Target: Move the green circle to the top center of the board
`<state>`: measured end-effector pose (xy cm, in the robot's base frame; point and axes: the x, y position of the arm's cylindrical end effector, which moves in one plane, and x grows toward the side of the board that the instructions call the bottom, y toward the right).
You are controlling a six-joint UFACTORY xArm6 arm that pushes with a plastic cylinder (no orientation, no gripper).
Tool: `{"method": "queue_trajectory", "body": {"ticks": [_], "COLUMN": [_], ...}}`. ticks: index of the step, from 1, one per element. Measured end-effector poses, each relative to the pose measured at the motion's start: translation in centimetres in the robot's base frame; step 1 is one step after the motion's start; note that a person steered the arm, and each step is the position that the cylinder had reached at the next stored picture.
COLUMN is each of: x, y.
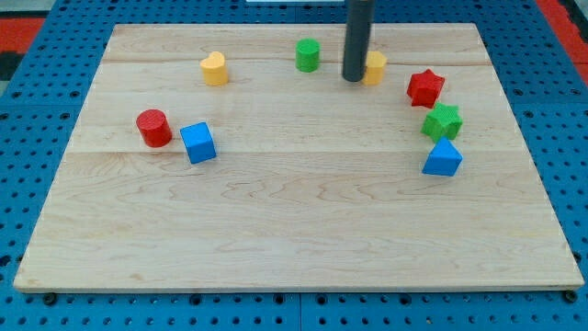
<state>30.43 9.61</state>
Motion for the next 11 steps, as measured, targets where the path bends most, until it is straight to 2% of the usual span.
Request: {"method": "queue_trajectory", "body": {"ticks": [2,3,4,5,6,7,8,9,11], "x": [-3.2,-2.0,1.4,-0.1,-4.5,-6.2,-6.4,-9.6,-10.4], "y": [5.2,0.7,-5.3,-9.1,-6.9,-7.1,-14.6,-11.5,-3.0]}}
